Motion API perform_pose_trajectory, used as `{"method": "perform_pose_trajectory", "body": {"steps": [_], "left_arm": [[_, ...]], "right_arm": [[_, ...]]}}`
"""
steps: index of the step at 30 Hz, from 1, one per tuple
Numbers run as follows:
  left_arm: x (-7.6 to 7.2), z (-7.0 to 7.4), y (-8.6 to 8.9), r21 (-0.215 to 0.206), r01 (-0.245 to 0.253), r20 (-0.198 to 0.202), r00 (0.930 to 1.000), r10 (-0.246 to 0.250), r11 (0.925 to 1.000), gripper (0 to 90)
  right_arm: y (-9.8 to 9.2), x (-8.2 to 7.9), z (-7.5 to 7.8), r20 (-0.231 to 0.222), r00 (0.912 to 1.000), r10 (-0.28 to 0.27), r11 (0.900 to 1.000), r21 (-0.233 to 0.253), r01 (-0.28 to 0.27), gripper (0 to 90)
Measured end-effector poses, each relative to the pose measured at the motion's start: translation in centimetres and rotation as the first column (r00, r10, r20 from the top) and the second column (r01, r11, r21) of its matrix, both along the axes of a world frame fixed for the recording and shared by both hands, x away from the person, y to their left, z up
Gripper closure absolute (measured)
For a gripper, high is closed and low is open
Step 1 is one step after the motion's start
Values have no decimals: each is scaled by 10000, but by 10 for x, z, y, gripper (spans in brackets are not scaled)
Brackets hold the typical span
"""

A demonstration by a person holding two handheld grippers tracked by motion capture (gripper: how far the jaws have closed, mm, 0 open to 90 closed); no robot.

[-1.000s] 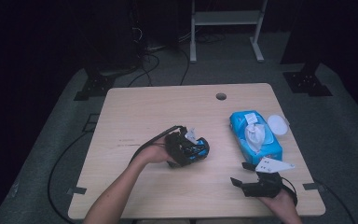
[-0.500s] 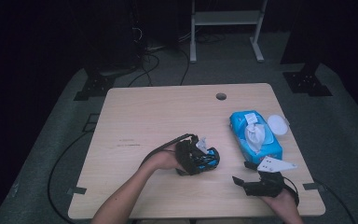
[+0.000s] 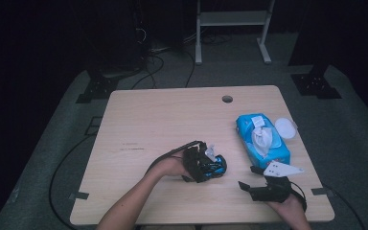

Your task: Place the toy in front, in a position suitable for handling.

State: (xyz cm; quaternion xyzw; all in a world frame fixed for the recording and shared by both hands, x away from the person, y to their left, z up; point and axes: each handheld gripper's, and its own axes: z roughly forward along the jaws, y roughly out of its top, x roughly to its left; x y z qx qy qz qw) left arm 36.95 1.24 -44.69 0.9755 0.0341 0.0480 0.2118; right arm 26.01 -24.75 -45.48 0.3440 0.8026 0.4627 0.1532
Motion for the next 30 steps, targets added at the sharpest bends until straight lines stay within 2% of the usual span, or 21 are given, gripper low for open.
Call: {"method": "perform_pose_trajectory", "body": {"steps": [6,11,13,18,21,24,30], "left_arm": [[1,-4,0,68,-46,-141,9999,47,10000,259],[3,-2,3,-309,-124,-343,9993,113,9994,272],[3,-2,3,-154,-76,-319,9995,71,9999,273],[5,-3,5,-342,-160,-439,9989,145,9993,269],[5,-1,6,-585,-279,-307,9992,262,9979,231],[3,6,7,-806,-312,48,9995,317,9963,184],[-3,12,14,-1464,-370,272,9988,414,9885,130]], "right_arm": [[0,0,0,3,10000,-9,10000,7,9,238],[0,0,0,7,10000,-1,10000,26,1,238],[0,0,0,-35,10000,-10,10000,35,10,238],[1,0,0,15,10000,12,10000,24,-12,238],[1,0,-1,-49,10000,-1,10000,19,1,238],[1,0,-1,-58,10000,-13,10000,53,13,238],[2,0,0,-74,9999,-82,9999,64,82,234]]}}
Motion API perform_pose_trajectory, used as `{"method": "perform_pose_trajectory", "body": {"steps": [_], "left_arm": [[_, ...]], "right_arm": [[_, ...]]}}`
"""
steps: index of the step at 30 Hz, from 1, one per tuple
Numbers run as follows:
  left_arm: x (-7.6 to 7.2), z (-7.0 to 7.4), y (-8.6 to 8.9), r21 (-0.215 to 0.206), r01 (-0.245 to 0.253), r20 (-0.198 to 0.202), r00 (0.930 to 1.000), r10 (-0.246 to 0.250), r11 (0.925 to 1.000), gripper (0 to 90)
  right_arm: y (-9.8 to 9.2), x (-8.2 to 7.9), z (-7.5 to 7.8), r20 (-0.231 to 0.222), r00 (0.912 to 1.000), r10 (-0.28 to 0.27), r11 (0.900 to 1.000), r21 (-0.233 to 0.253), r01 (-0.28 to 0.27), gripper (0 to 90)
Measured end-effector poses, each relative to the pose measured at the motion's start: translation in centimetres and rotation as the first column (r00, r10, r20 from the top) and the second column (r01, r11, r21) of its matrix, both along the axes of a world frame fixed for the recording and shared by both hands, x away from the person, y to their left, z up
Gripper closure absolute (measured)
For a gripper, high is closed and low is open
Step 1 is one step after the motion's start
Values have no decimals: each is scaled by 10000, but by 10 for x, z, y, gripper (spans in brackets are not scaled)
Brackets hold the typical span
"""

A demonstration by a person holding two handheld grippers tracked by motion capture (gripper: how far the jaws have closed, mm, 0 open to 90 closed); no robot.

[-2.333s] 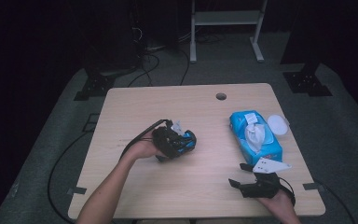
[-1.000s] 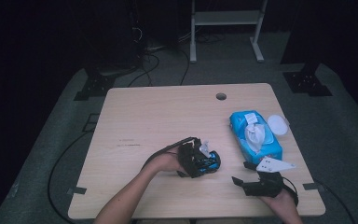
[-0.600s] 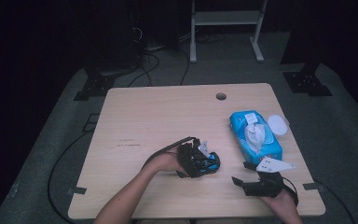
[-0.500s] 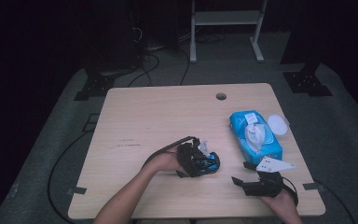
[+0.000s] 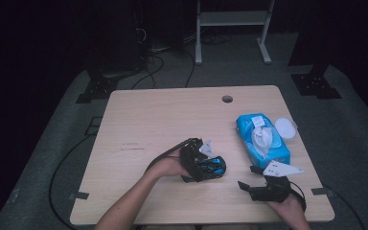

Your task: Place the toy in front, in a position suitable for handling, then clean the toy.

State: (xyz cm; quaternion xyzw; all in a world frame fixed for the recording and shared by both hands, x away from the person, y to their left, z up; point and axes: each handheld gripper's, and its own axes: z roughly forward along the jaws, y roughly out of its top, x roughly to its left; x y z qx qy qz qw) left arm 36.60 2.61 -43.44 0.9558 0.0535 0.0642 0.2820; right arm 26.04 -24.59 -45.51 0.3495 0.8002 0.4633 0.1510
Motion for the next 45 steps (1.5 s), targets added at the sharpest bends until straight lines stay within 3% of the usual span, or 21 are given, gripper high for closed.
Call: {"method": "perform_pose_trajectory", "body": {"steps": [4,10,14,18,23,27,36,41,45], "left_arm": [[-3,0,7,-187,-123,179,9998,127,9997,115],[-10,1,27,-868,-632,545,9962,681,9942,83],[-17,8,43,-1673,-1015,663,9913,1139,9807,83],[-21,13,60,-2217,-1381,813,9839,1594,9653,78],[-22,12,72,-2458,-1770,794,9762,2018,9530,79],[-23,9,74,-2516,-1854,799,9742,2113,9499,79],[-22,3,77,-2577,-1982,743,9718,2239,9457,74],[-22,-2,77,-2390,-2071,699,9708,2295,9487,71],[-23,-2,74,-2439,-2072,735,9702,2311,9474,66]], "right_arm": [[2,-1,-1,-32,10000,44,10000,7,-44,234],[9,1,7,213,9994,-290,9996,-60,291,181],[12,2,14,294,9995,-124,9998,-149,128,183],[9,7,23,353,9994,0,9997,-257,9,186],[-3,17,39,689,9975,-145,9988,-447,176,186],[-12,28,48,844,9955,-436,9966,-655,492,185],[-19,50,51,751,9945,-736,9901,-1142,819,185],[-23,62,53,664,9931,-966,9830,-1503,1057,182],[-27,69,56,969,9865,-1322,9761,-1607,1466,186]]}}
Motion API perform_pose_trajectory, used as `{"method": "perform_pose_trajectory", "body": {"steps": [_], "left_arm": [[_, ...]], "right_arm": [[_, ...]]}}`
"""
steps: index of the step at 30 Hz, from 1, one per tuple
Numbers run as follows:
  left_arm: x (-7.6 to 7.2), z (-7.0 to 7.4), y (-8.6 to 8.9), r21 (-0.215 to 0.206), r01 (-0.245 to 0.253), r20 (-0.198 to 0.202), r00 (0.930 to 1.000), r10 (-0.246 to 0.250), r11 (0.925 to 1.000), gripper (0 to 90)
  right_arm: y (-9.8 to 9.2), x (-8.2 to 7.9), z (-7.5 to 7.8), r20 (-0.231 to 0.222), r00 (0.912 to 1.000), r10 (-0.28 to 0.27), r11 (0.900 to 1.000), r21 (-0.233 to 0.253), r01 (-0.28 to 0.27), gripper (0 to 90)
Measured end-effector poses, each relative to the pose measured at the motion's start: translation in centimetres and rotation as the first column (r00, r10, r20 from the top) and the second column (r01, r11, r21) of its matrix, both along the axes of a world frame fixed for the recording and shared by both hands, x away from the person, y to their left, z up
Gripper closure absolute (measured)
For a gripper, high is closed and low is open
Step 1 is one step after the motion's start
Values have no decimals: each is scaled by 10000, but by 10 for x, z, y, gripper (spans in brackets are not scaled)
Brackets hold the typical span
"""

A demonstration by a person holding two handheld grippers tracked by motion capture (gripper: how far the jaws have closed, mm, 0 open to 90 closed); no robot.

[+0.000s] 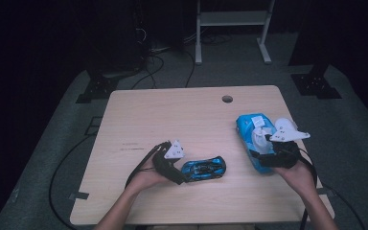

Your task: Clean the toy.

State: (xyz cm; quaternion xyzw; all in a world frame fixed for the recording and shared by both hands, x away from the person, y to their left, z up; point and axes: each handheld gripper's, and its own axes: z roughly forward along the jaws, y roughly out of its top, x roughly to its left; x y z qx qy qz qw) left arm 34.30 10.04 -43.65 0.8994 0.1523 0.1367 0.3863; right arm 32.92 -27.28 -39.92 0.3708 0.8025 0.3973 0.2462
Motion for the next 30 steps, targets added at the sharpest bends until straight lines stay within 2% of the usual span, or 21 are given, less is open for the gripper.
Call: {"method": "perform_pose_trajectory", "body": {"steps": [4,9,12,14,17,20,22,23,30], "left_arm": [[-1,-2,-3,-50,21,67,10000,-21,10000,66],[-2,-5,-1,-555,17,232,9997,-4,9985,66],[-2,-6,0,-597,11,226,9997,3,9982,66],[-1,-7,1,-577,17,196,9998,-6,9983,66],[-2,-9,2,-534,-2,116,9999,8,9986,65],[-3,-10,2,-385,-2,181,9998,8,9993,65],[-3,-10,2,-401,7,229,9997,2,9992,66],[-4,-10,2,-405,9,251,9997,2,9992,65],[-5,-13,1,-297,42,280,9996,-34,9995,66]], "right_arm": [[-6,9,0,49,9993,-378,9992,-126,378,204],[-13,21,-3,-71,9976,-695,9975,-153,694,227],[-13,28,-7,-125,9963,-850,9958,-365,845,245],[-13,31,-10,-182,9955,-927,9955,-228,923,285],[-11,35,-14,-243,9939,-1076,9935,-393,1066,327],[-9,39,-20,-386,9910,-1285,9912,-357,1272,446],[-11,40,-23,-535,9903,-1279,9918,-17,1280,505],[-13,40,-24,-547,9897,-1323,9912,-37,1323,537],[-20,38,-25,-694,9854,-1557,9873,220,1576,708]]}}
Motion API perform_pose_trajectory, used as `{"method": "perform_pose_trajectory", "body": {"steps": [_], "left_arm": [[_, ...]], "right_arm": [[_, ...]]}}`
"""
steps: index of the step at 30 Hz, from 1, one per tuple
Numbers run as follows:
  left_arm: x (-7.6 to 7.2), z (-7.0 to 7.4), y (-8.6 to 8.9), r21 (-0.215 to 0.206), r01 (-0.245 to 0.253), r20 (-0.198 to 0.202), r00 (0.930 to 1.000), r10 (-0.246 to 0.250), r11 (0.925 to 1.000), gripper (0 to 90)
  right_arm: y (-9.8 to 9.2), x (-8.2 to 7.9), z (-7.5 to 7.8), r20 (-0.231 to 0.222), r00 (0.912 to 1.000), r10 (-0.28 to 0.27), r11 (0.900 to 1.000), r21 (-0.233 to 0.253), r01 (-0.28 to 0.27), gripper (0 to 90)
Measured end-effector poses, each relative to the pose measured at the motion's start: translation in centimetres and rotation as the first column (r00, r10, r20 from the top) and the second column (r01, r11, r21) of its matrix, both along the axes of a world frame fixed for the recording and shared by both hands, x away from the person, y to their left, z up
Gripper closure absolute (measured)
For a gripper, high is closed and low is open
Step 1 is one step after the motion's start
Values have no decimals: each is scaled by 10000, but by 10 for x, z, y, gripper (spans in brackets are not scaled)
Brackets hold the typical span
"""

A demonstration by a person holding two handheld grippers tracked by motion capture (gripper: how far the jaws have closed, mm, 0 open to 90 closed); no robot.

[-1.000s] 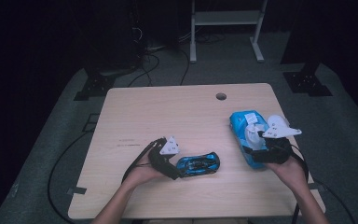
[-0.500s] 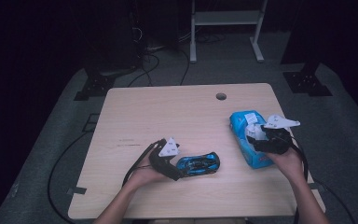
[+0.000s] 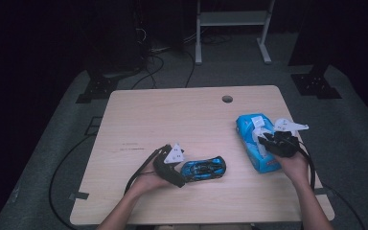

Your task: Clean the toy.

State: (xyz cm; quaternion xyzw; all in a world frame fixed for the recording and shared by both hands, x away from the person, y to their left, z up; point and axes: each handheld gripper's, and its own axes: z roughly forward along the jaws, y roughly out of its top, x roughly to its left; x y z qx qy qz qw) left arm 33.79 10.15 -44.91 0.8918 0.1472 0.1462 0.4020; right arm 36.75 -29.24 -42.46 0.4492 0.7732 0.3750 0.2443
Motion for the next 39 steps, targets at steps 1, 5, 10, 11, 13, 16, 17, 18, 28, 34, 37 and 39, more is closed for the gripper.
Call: {"method": "perform_pose_trajectory", "body": {"steps": [1,5,10,11,13,16,17,18,28,34,37,39], "left_arm": [[0,0,0,-15,-11,-4,10000,11,10000,66],[0,1,1,-107,-21,19,10000,21,9999,66],[0,-1,2,-43,9,2,10000,-9,10000,66],[0,-1,2,2,22,4,10000,-22,10000,66],[0,-2,2,10,47,4,10000,-47,10000,66],[0,-3,1,97,54,3,10000,-54,9999,66],[0,-3,1,102,63,21,10000,-63,9999,66],[0,-3,1,139,81,42,10000,-82,9999,66],[-1,-4,0,88,99,21,9999,-99,9999,66],[-2,-4,1,96,139,31,9999,-139,9999,66],[-2,-4,1,93,166,65,9998,-167,9998,68],[-2,-4,1,106,195,75,9998,-196,9998,69]], "right_arm": [[0,0,0,-12,10000,-31,10000,21,31,731],[-1,-2,0,61,9999,-84,10000,1,84,810],[-2,-7,6,314,9995,-77,10000,-3,77,843],[-2,-8,7,362,9993,-63,10000,31,62,846],[-3,-12,12,478,9989,11,9998,199,-20,850],[-2,-19,21,700,9974,175,9996,194,-189,852],[-1,-21,24,792,9966,243,9995,157,-256,853],[0,-24,27,870,9957,330,9993,144,-344,854],[21,-58,55,1786,9720,1529,9841,628,-1663,857],[49,-80,57,1779,9453,2735,9548,692,-2892,857],[62,-88,53,1572,9319,3268,9364,796,-3418,857],[71,-91,49,1254,9236,3623,9231,885,-3741,857]]}}
